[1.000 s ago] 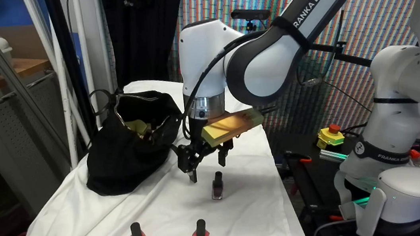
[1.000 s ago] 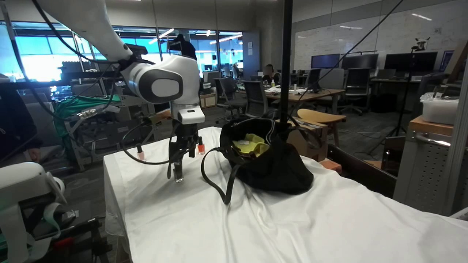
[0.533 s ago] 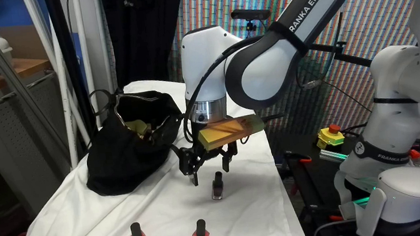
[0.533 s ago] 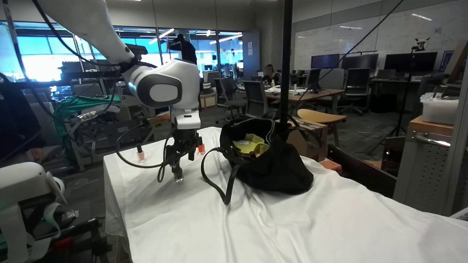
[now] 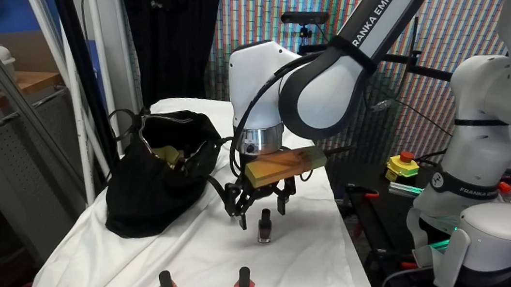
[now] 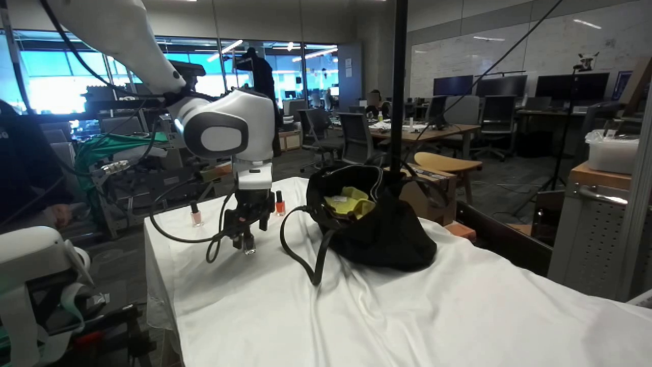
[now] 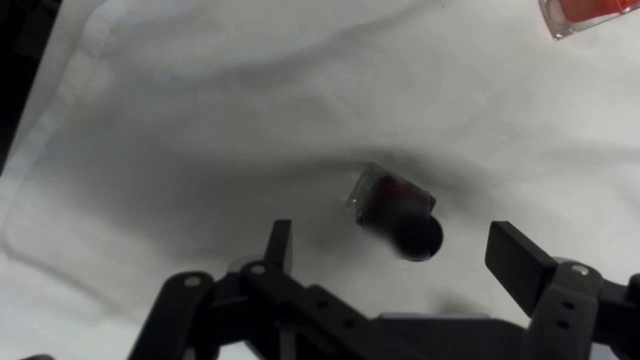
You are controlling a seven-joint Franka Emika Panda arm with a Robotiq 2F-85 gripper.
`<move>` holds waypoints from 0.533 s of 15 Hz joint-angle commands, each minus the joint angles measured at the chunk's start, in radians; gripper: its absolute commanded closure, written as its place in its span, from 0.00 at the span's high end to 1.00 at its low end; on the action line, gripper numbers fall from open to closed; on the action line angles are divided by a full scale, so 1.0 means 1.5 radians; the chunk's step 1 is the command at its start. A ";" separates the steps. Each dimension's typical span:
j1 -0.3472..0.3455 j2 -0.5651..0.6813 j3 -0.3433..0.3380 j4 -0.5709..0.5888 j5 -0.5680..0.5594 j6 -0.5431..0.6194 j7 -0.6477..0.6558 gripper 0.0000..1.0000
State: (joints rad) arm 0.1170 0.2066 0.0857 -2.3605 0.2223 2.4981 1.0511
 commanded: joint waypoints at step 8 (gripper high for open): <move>0.016 0.003 0.000 0.011 0.041 0.028 0.085 1.00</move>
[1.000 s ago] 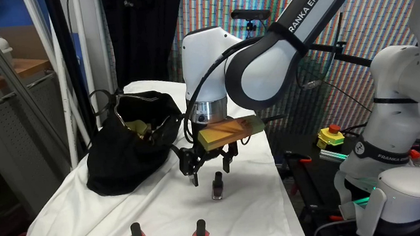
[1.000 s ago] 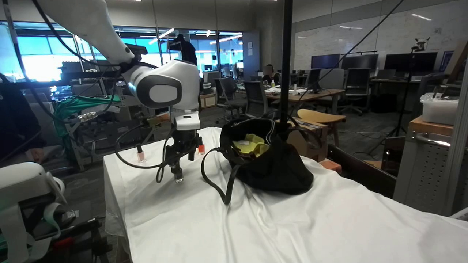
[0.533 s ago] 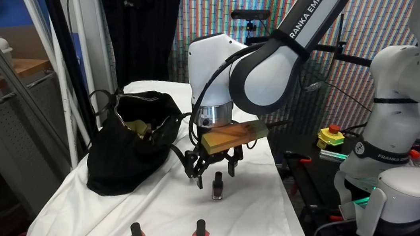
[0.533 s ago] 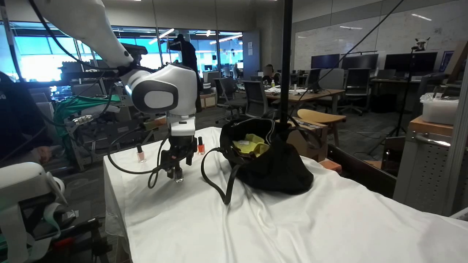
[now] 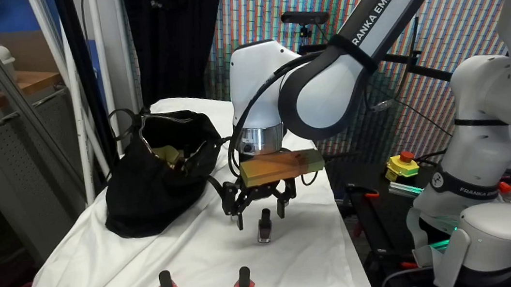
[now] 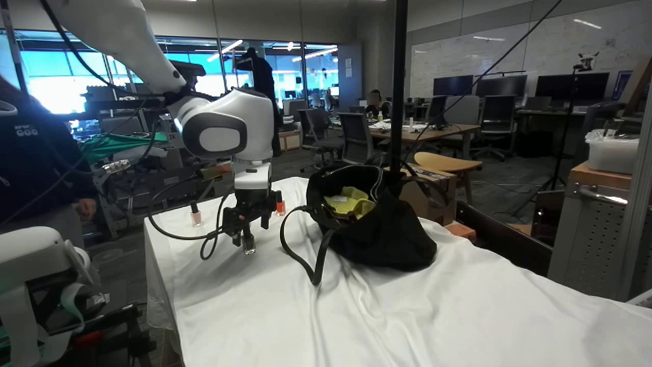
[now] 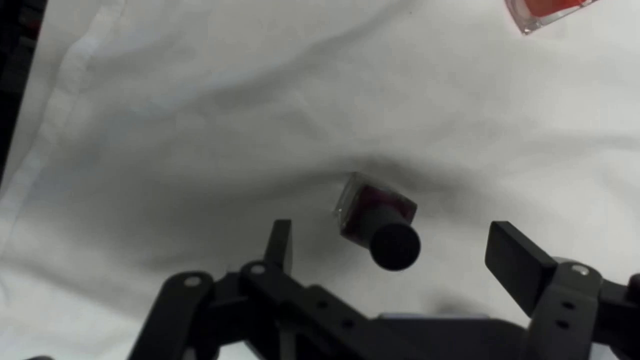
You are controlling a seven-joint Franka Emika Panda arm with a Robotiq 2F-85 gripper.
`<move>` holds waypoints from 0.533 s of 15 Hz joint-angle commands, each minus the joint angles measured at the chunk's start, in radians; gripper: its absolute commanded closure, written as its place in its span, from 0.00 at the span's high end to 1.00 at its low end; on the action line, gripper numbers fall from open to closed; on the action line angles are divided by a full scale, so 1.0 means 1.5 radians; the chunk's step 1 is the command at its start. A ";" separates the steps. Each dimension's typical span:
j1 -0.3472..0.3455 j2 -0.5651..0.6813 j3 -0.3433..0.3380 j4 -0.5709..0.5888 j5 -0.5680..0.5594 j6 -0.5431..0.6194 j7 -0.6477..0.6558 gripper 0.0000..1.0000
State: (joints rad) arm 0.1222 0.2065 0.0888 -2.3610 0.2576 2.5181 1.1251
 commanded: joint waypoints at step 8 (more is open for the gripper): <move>0.012 0.015 -0.005 0.023 0.006 0.010 0.090 1.00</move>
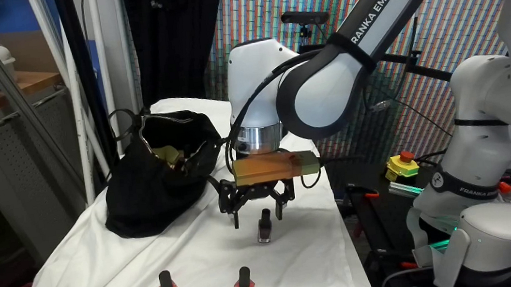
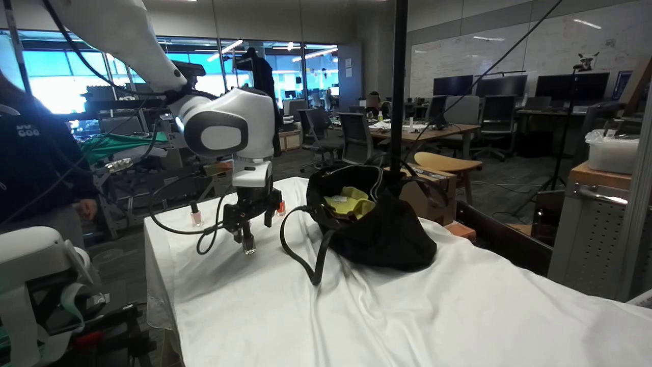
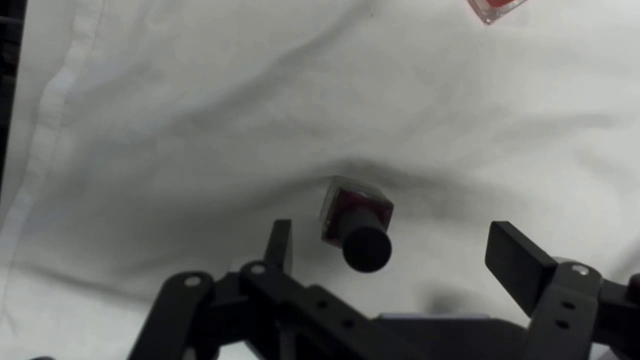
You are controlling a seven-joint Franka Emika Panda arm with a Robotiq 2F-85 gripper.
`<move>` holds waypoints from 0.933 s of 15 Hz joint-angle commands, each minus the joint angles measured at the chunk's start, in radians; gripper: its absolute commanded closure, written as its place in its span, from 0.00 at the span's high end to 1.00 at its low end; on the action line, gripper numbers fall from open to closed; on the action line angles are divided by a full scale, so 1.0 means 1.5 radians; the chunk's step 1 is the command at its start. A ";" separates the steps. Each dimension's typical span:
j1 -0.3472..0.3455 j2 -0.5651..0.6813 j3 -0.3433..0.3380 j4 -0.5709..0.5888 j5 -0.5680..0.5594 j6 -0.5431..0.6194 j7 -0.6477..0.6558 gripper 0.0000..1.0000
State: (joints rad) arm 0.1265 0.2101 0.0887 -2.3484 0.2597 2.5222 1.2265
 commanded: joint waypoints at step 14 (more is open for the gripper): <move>0.010 0.053 -0.006 0.011 0.007 0.027 0.033 1.00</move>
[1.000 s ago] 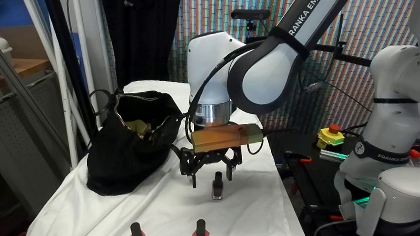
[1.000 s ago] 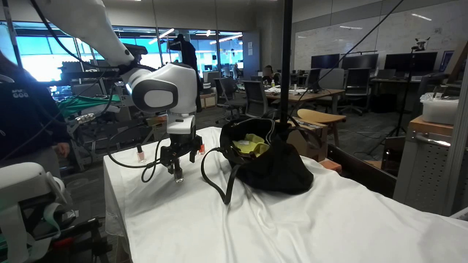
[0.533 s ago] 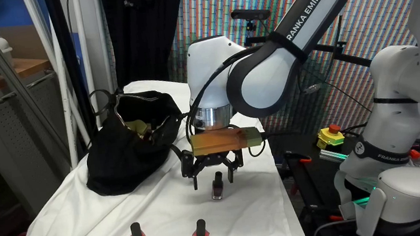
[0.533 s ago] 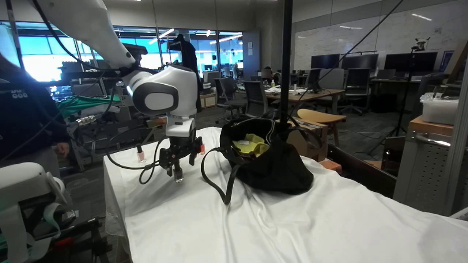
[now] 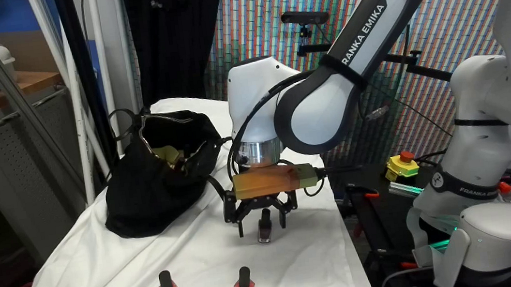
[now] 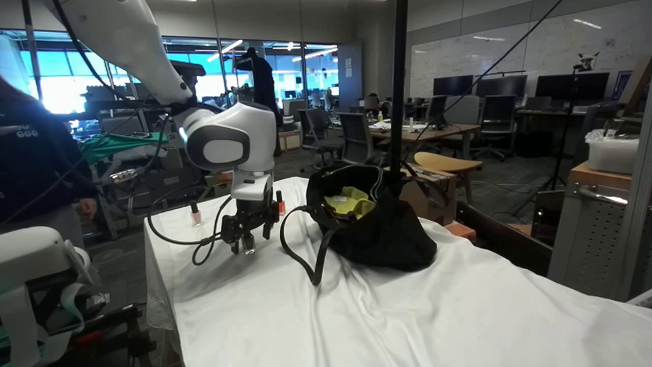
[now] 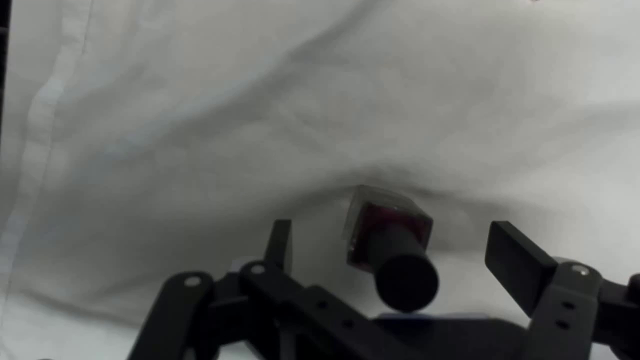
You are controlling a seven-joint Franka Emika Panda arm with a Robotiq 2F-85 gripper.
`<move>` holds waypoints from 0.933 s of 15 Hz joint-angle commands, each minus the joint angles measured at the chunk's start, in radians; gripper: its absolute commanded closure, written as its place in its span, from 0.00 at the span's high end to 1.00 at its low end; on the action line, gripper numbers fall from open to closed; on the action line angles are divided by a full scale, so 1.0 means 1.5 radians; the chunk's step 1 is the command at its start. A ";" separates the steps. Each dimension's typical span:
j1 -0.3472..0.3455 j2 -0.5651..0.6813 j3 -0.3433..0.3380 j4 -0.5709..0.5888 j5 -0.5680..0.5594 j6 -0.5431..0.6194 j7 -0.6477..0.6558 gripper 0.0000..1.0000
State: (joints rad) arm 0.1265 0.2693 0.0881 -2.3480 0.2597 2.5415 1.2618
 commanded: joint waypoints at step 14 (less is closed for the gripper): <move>0.023 -0.003 -0.019 0.000 -0.022 0.020 0.044 1.00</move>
State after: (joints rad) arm 0.1306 0.2894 0.0837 -2.3448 0.2550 2.5604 1.2805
